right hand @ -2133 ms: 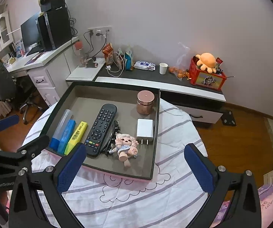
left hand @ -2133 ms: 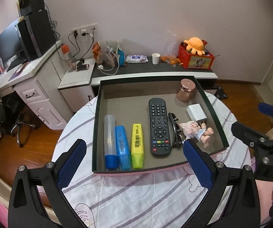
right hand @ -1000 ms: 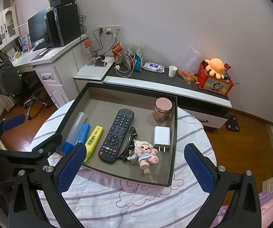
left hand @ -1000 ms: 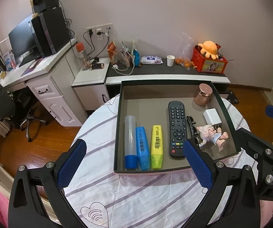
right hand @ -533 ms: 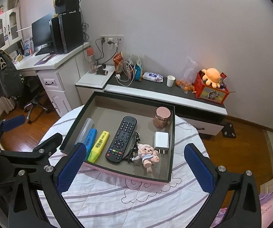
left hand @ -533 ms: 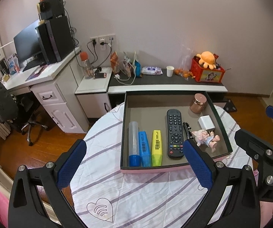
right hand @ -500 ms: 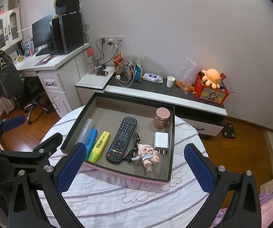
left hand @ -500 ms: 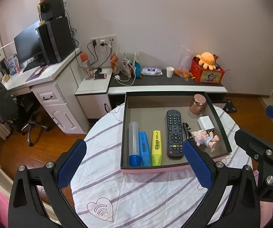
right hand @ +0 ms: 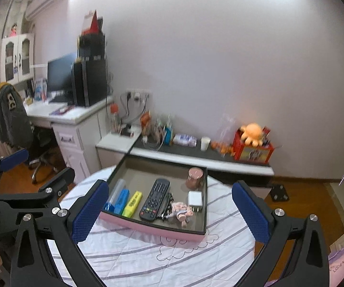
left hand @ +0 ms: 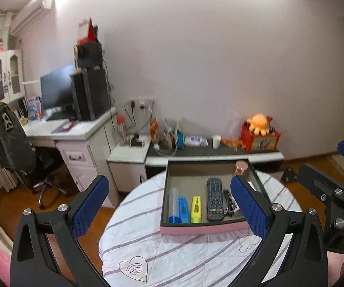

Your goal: Organize rigid objects

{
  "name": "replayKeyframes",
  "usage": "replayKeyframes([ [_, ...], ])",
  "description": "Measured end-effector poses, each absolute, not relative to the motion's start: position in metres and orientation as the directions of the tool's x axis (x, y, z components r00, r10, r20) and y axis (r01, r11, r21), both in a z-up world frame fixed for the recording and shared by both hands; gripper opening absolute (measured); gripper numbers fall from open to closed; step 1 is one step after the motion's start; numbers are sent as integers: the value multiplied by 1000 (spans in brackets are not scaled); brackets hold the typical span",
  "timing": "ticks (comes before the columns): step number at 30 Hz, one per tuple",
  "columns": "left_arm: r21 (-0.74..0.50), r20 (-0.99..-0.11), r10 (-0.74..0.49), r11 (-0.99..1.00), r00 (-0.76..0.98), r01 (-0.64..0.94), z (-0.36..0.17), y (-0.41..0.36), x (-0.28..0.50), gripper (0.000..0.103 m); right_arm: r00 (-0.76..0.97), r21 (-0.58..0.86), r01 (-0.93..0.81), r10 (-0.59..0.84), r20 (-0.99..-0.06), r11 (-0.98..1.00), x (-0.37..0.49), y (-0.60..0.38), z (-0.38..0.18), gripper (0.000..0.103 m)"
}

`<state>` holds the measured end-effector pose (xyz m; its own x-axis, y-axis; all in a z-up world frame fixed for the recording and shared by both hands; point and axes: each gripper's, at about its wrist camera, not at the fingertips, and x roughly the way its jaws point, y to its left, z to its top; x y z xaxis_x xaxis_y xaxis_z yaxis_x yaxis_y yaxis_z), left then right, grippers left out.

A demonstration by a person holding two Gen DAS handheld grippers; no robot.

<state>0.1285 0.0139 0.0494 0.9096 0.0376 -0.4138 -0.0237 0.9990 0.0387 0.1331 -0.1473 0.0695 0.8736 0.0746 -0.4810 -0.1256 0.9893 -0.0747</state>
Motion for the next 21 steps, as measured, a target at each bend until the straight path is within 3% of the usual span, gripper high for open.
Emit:
replayKeyframes([
  [13,28,-297,7,1000,955,2,68,11,42,103,955,-92,-48,18,-296,995,38,-151,88,103],
  [21,40,-296,-19,999,955,32,73,5,12,103,962,-82,-12,-11,-273,997,4,-158,91,103],
])
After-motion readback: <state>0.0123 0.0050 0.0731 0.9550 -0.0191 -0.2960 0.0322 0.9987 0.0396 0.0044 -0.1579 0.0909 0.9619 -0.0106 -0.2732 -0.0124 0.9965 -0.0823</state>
